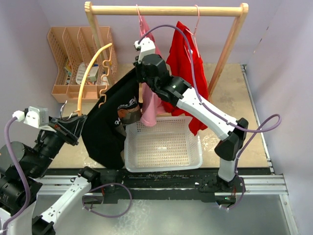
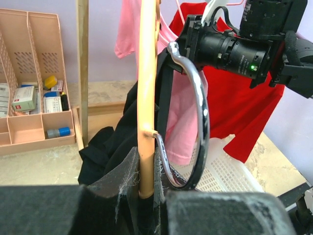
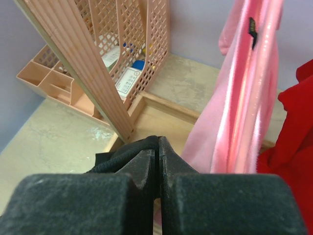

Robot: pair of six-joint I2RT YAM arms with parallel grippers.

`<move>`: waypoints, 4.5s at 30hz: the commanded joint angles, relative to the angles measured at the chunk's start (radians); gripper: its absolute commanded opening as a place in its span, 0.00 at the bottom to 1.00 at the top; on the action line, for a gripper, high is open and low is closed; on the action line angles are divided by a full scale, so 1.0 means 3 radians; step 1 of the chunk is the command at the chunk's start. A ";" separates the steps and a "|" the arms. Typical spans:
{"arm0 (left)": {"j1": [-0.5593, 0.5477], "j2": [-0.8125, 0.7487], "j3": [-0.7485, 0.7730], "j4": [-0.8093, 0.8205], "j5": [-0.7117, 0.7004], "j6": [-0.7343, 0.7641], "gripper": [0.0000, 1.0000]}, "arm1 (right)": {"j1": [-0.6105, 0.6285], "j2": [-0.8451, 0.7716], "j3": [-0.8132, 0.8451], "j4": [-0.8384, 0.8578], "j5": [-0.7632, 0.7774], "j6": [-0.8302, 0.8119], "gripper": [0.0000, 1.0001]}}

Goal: Remove the t-shirt from the hanger

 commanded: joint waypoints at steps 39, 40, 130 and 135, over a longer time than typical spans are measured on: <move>0.0007 0.1019 0.0091 0.0996 -0.0467 -0.0342 0.00 | 0.0947 -0.1287 -0.1939 0.0987 -0.0574 -0.0419 0.00; 0.0008 0.1086 0.0154 0.1009 -0.0513 -0.0306 0.00 | 0.0946 -0.1288 -0.1947 0.1000 -0.0596 -0.0413 0.00; 0.0729 0.2611 0.1478 0.1694 -0.0057 -0.0454 0.99 | 0.0997 -0.1254 -0.1877 0.1162 -0.0945 -0.0536 0.00; 0.0729 0.2193 0.1129 0.1696 0.0113 -0.0472 0.99 | 0.0997 -0.1217 -0.1592 0.1023 -0.1059 -0.0609 0.00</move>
